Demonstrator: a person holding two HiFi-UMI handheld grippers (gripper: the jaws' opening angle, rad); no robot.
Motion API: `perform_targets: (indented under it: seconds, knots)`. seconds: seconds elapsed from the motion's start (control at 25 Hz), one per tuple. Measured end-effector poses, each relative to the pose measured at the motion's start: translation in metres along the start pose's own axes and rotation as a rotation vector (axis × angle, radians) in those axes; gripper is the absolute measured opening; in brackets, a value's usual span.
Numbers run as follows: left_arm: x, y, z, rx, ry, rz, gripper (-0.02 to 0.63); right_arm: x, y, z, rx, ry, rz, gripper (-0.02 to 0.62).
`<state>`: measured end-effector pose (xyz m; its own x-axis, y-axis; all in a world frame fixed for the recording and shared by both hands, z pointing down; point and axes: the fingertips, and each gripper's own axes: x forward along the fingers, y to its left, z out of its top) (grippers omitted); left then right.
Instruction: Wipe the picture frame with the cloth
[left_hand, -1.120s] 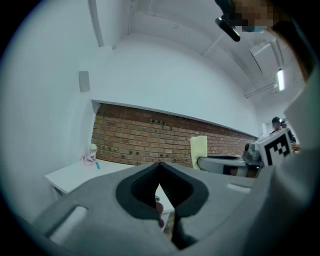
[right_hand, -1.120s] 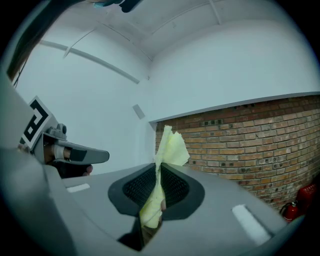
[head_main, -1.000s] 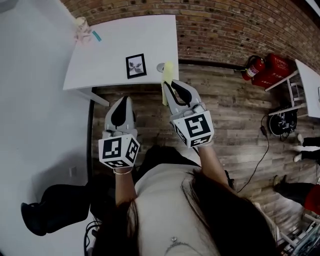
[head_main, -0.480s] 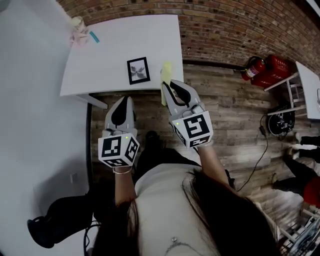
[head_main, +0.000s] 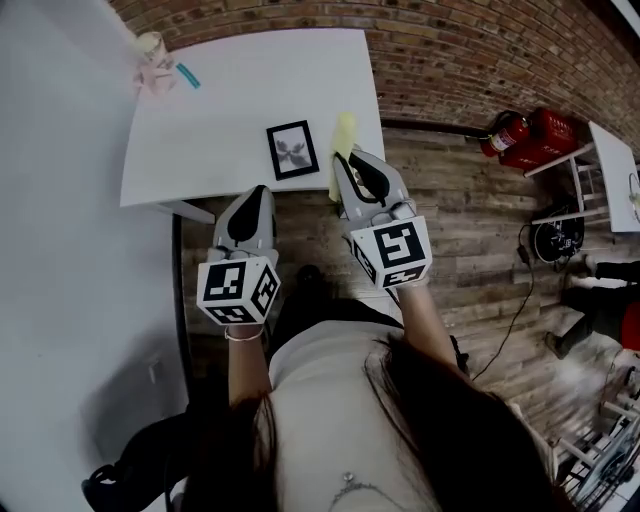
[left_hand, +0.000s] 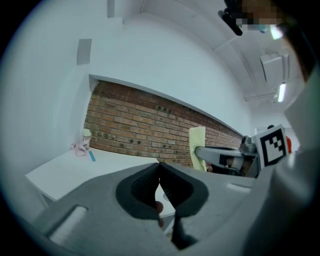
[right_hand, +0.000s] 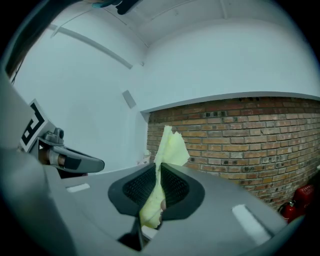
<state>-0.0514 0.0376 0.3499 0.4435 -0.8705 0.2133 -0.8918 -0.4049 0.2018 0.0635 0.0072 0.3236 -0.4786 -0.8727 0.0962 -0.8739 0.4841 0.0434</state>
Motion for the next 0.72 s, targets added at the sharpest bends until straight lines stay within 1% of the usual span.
perform_targets:
  seconds: [0.28,0.44,0.64,0.72]
  knots:
    - [0.014,0.035,0.000,-0.010,0.029,-0.051,0.002,0.031,0.007,0.004,-0.002,0.010,-0.051,0.035]
    - [0.022,0.050,-0.004,-0.030,0.055,-0.064,0.002,0.045,0.013,0.005,-0.016,0.030,-0.053,0.035]
    - [0.032,0.057,-0.013,-0.050,0.095,-0.080,0.002,0.056,0.011,0.005,-0.016,0.045,-0.060,0.035]
    - [0.036,0.061,-0.018,-0.066,0.110,-0.080,0.015,0.062,0.010,0.003,-0.011,0.052,-0.054,0.035]
